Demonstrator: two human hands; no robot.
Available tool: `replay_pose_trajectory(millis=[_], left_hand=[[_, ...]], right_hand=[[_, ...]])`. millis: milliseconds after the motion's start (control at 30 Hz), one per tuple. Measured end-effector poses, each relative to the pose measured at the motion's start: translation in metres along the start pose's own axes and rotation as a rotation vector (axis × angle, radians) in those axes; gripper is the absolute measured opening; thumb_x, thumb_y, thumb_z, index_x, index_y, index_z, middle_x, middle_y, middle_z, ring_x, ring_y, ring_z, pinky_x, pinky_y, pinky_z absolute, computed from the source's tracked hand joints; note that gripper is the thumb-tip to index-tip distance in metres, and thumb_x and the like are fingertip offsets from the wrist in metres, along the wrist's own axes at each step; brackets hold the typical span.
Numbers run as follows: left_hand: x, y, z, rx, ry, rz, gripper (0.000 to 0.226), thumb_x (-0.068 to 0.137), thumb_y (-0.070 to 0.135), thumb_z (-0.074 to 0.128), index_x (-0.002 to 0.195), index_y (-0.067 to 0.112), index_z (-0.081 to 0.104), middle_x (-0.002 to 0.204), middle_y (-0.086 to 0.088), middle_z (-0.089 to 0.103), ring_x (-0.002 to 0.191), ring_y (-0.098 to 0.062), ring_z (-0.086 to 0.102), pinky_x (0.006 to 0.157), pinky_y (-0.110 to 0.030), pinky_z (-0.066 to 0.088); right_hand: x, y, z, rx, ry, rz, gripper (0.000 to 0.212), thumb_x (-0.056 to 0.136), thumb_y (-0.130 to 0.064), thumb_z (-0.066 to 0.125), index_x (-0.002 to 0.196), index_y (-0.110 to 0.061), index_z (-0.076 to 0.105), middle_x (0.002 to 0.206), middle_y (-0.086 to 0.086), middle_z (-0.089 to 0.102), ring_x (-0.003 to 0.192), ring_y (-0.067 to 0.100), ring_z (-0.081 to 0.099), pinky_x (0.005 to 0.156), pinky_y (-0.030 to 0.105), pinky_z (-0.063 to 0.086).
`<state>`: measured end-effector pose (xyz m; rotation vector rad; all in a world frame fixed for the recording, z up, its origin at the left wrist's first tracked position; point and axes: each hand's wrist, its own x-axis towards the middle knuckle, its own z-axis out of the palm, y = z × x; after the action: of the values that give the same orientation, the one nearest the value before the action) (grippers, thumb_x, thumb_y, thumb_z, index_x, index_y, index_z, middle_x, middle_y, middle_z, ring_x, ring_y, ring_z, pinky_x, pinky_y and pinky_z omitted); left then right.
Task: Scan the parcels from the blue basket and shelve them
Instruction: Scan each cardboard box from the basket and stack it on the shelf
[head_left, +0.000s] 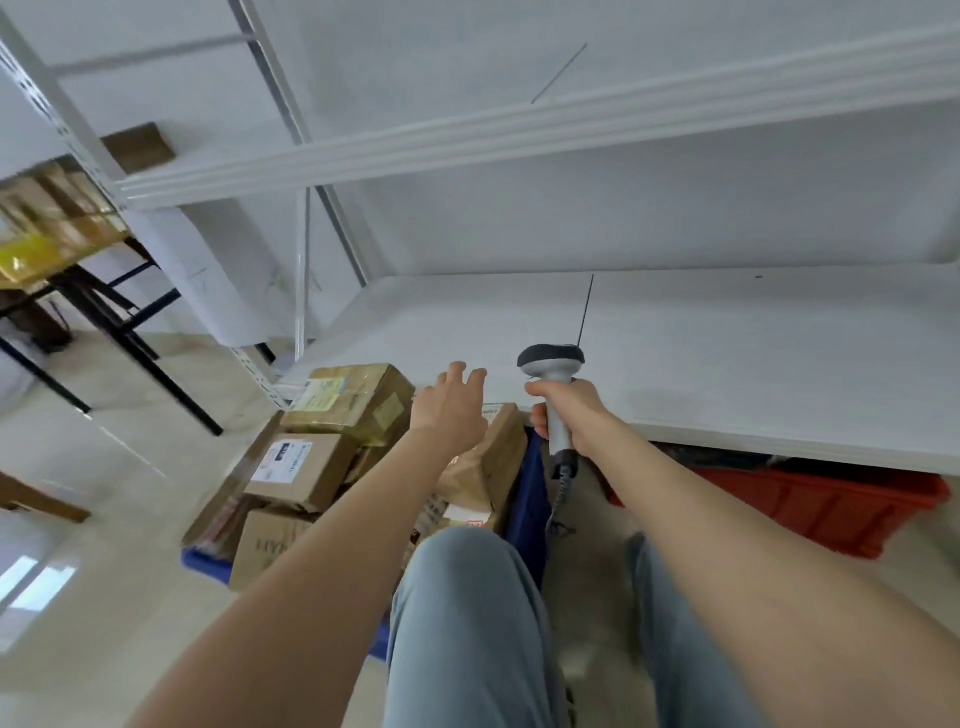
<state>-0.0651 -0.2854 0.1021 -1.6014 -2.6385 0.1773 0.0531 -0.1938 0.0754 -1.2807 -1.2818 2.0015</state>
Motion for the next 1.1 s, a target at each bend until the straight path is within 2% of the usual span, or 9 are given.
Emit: replay_pose_trajectory(millis=[167, 267, 367, 533, 700, 833, 933, 1033, 1100], left_hand=[[0.004, -0.009, 0.024, -0.091, -0.100, -0.067, 0.056, 0.093, 0.022, 0.051, 0.144, 0.017, 0.029, 0.148, -0.008, 0.026, 0.127, -0.028, 0.042, 0.082, -0.038, 0.047], [0.014, -0.013, 0.045, -0.122, -0.114, -0.052, 0.054, 0.093, 0.022, 0.051, 0.142, 0.016, 0.031, 0.146, -0.009, 0.028, 0.127, -0.028, 0.041, 0.083, -0.038, 0.048], [0.034, -0.025, 0.069, -0.187, -0.131, -0.057, 0.057, 0.093, 0.027, 0.053, 0.144, 0.017, 0.029, 0.146, -0.008, 0.028, 0.127, -0.027, 0.041, 0.086, -0.039, 0.049], [0.071, -0.061, 0.102, -0.258, -0.158, -0.098, 0.059, 0.091, 0.019, 0.053, 0.143, 0.019, 0.027, 0.148, -0.007, 0.027, 0.125, -0.026, 0.042, 0.080, -0.037, 0.049], [0.091, -0.096, 0.105, -0.263, -0.219, -0.180, 0.056, 0.094, 0.044, 0.049, 0.141, 0.019, 0.032, 0.147, -0.007, 0.029, 0.126, -0.026, 0.042, 0.085, -0.043, 0.049], [0.089, -0.101, 0.086, -0.300, -0.250, -0.178, 0.058, 0.092, 0.035, 0.051, 0.144, 0.016, 0.030, 0.147, -0.010, 0.027, 0.127, -0.029, 0.041, 0.090, -0.044, 0.048], [0.086, -0.100, 0.084, -0.336, -0.245, -0.183, 0.055, 0.094, 0.034, 0.049, 0.142, 0.014, 0.033, 0.144, -0.011, 0.031, 0.122, -0.031, 0.047, 0.086, -0.042, 0.047], [0.082, -0.097, 0.097, -0.402, -0.298, -0.242, 0.052, 0.095, 0.033, 0.048, 0.140, 0.010, 0.035, 0.140, -0.013, 0.037, 0.116, -0.030, 0.052, 0.085, -0.040, 0.049], [0.076, -0.093, 0.109, -0.452, -0.330, -0.296, 0.055, 0.096, 0.030, 0.046, 0.144, 0.008, 0.029, 0.142, -0.014, 0.037, 0.120, -0.030, 0.050, 0.091, -0.040, 0.047]], right_hand=[[0.007, 0.013, 0.015, -0.098, 0.030, 0.053, 0.016, 0.086, -0.017, 0.067, 0.085, -0.004, 0.058, 0.061, 0.009, 0.058, 0.047, 0.017, 0.052, 0.045, 0.024, 0.044], [0.021, 0.024, 0.023, -0.127, 0.046, 0.100, 0.018, 0.085, -0.018, 0.068, 0.091, -0.002, 0.061, 0.060, 0.009, 0.058, 0.046, 0.017, 0.051, 0.044, 0.024, 0.043], [0.049, 0.034, 0.036, -0.148, 0.069, 0.146, 0.017, 0.085, -0.017, 0.067, 0.086, -0.002, 0.060, 0.060, 0.009, 0.058, 0.047, 0.016, 0.051, 0.045, 0.024, 0.043], [0.108, 0.040, 0.072, -0.150, 0.143, 0.173, 0.016, 0.086, -0.017, 0.066, 0.081, -0.003, 0.061, 0.057, 0.009, 0.057, 0.045, 0.017, 0.051, 0.045, 0.026, 0.044], [0.127, 0.031, 0.100, -0.190, 0.124, 0.159, 0.016, 0.084, -0.016, 0.069, 0.076, -0.005, 0.060, 0.055, 0.007, 0.058, 0.043, 0.017, 0.051, 0.046, 0.027, 0.044], [0.122, 0.014, 0.112, -0.177, 0.098, 0.138, 0.014, 0.085, -0.015, 0.067, 0.082, -0.003, 0.060, 0.054, 0.008, 0.057, 0.041, 0.018, 0.050, 0.044, 0.025, 0.043], [0.114, 0.007, 0.114, -0.181, 0.073, 0.109, 0.013, 0.084, -0.012, 0.067, 0.088, -0.003, 0.060, 0.056, 0.009, 0.057, 0.043, 0.018, 0.050, 0.045, 0.025, 0.043], [0.111, 0.010, 0.104, -0.219, 0.085, 0.113, 0.022, 0.080, -0.009, 0.067, 0.098, 0.000, 0.061, 0.061, 0.009, 0.059, 0.046, 0.019, 0.054, 0.049, 0.027, 0.047], [0.110, 0.020, 0.091, -0.225, 0.101, 0.144, 0.026, 0.080, -0.006, 0.066, 0.104, 0.000, 0.060, 0.068, 0.010, 0.060, 0.050, 0.018, 0.057, 0.053, 0.028, 0.049]])
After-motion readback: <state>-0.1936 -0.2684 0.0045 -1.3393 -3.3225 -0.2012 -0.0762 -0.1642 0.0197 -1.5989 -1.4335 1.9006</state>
